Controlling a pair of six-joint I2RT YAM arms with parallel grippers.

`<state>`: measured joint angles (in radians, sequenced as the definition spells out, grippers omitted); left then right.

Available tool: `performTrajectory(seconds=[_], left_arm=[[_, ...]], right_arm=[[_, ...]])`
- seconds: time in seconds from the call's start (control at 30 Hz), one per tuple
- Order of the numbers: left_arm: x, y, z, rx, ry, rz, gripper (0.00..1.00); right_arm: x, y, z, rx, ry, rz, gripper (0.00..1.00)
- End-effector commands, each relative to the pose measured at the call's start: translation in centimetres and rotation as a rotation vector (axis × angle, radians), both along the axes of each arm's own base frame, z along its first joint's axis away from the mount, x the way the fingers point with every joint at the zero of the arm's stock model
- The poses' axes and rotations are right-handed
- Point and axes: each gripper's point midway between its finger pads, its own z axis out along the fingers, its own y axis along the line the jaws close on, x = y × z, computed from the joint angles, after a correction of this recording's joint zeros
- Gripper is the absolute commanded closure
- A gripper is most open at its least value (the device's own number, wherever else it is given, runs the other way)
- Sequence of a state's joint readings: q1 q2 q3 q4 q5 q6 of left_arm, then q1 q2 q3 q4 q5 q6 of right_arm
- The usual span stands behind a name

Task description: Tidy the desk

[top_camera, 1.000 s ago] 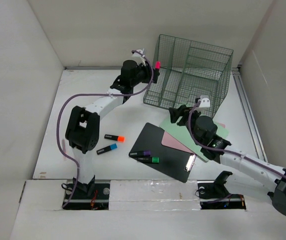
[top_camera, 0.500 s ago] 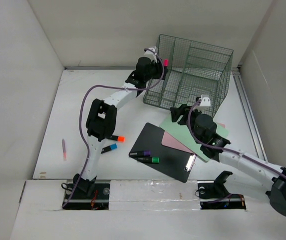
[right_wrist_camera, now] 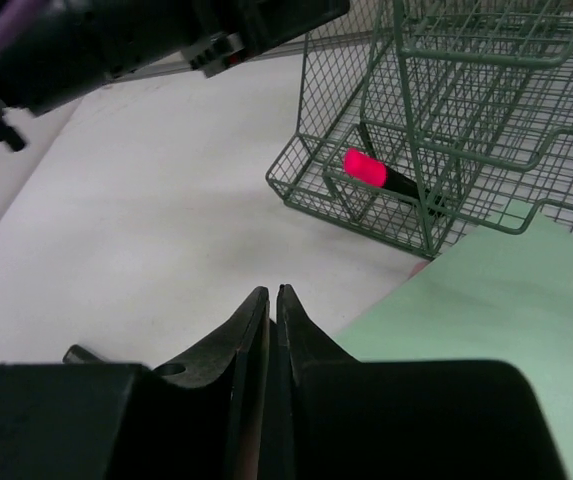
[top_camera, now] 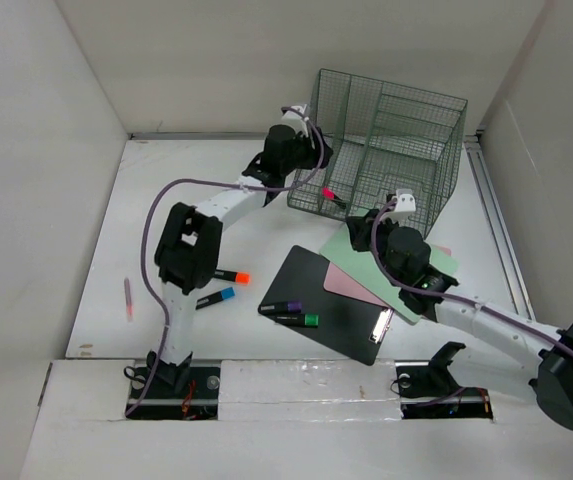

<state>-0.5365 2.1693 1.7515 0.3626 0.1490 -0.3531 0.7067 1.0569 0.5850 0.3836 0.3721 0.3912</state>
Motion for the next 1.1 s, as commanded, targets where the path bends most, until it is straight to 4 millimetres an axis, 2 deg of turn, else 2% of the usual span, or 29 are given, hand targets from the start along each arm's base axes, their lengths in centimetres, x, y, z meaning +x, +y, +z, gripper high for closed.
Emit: performTrajectory(seconds=[0.0, 0.03, 0.1, 0.23, 0.27, 0.3, 0.33, 0.37, 0.4, 0.43, 0.47, 0.5, 0.53, 0.57, 0.6, 0.63, 0.67, 0.7, 0.73, 0.77, 0.8, 0.83, 0.87, 0.9, 0.93, 0.97, 1.0, 1.03, 1.07], left_arm=[[-3.8, 1.6, 13.1, -0.136, -0.277, -0.026, 0.46], [-4.6, 2.2, 15.2, -0.148, -0.312, -0.018, 0.46], [-4.8, 2.7, 16.1, -0.141, -0.311, -0.001, 0.47], [-5.3, 3.7, 14.7, -0.112, -0.266, 0.030, 0.53], [-6.0, 4.2, 11.9, -0.116, -0.205, 0.046, 0.58], [-6.0, 4.2, 12.1, -0.121, -0.212, 0.046, 0.58], [-6.5, 4.4, 9.2, -0.102, -0.157, 0.047, 0.60], [-7.0, 4.6, 8.3, -0.115, -0.130, 0.050, 0.64], [-7.8, 4.9, 9.2, -0.153, -0.151, 0.046, 0.66], [-8.9, 5.3, 6.1, -0.148, -0.094, 0.043, 0.68], [-10.0, 5.2, 6.1, -0.200, -0.077, 0.021, 0.70], [-11.2, 5.1, 7.4, -0.241, -0.107, 0.001, 0.70], [-12.6, 4.7, 5.7, -0.227, -0.073, -0.013, 0.70], [-13.8, 5.0, 6.4, -0.223, -0.096, 0.020, 0.70], [-14.0, 5.1, 5.4, -0.211, -0.080, 0.021, 0.70], [-15.2, 4.1, 5.3, -0.199, -0.085, 0.007, 0.70], [-15.8, 4.2, 5.6, -0.184, -0.103, 0.019, 0.70], [-16.1, 4.4, 5.6, -0.178, -0.107, 0.045, 0.70], [-16.7, 4.5, 4.7, -0.160, -0.093, 0.053, 0.71], [-17.6, 4.6, 5.4, -0.174, -0.110, 0.066, 0.71], [-18.4, 5.2, 3.8, -0.164, -0.085, 0.080, 0.71], [-18.7, 5.8, 3.6, -0.174, -0.081, 0.100, 0.70], [-19.6, 6.8, 2.9, -0.191, -0.059, 0.117, 0.70], [-20.2, 7.8, 3.9, -0.224, -0.067, 0.139, 0.70], [-20.8, 8.5, 3.9, -0.236, -0.063, 0.150, 0.70], [-21.7, 9.3, 2.0, -0.233, -0.023, 0.162, 0.69], [-22.6, 10.4, 3.3, -0.275, -0.045, 0.175, 0.69], [-23.4, 10.6, 3.4, -0.289, -0.046, 0.168, 0.69], [-24.1, 11.3, 2.4, -0.279, -0.028, 0.173, 0.68]], right_arm=[[0.3, 0.7, 2.0, 0.039, -0.059, 0.031, 0.87], [0.3, 0.8, 1.9, 0.033, -0.054, 0.036, 0.87], [0.2, 1.1, 1.6, 0.025, -0.043, 0.042, 0.87], [0.6, 1.0, 1.4, 0.012, -0.028, 0.021, 0.90], [0.6, 0.7, 1.1, 0.006, -0.020, 0.008, 0.92], [0.6, 0.7, 1.1, 0.006, -0.020, 0.008, 0.92], [0.6, 0.7, 1.3, 0.012, -0.030, 0.005, 0.95], [0.8, 0.6, 1.1, 0.006, -0.027, 0.007, 0.96], [0.8, 0.8, 1.3, 0.002, -0.033, 0.020, 0.96], [0.8, 1.1, 1.0, -0.013, -0.024, 0.037, 0.96], [1.0, 1.7, 0.3, -0.033, -0.004, 0.056, 0.96], [1.1, 2.0, -0.3, -0.042, 0.016, 0.067, 0.96], [1.2, 2.4, -0.6, -0.052, 0.033, 0.076, 0.96], [1.4, 3.1, -2.0, -0.077, 0.073, 0.100, 0.95], [1.4, 3.1, -2.0, -0.078, 0.073, 0.101, 0.95], [1.4, 3.3, -2.3, -0.086, 0.086, 0.111, 0.94], [1.1, 3.8, -2.5, -0.092, 0.098, 0.129, 0.93], [0.8, 3.6, -3.2, -0.116, 0.130, 0.136, 0.90], [0.5, 3.7, -3.4, -0.122, 0.141, 0.148, 0.87], [0.0, 4.1, -3.7, -0.122, 0.157, 0.181, 0.84], [-0.7, 4.2, -4.6, -0.148, 0.191, 0.199, 0.75], [-1.2, 4.0, -5.6, -0.164, 0.219, 0.209, 0.67], [-2.0, 4.0, -6.4, -0.175, 0.251, 0.240, 0.53], [-3.0, 4.3, -7.7, -0.178, 0.290, 0.285, 0.48], [-3.9, 4.7, -8.6, -0.188, 0.318, 0.317, 0.40], [-4.6, 5.1, -9.4, -0.195, 0.345, 0.350, 0.37], [-5.5, 5.6, -10.1, -0.198, 0.371, 0.390, 0.35], [-6.1, 5.7, -10.8, -0.218, 0.397, 0.405, 0.32], [-6.8, 6.3, -11.6, -0.239, 0.423, 0.429, 0.29]])
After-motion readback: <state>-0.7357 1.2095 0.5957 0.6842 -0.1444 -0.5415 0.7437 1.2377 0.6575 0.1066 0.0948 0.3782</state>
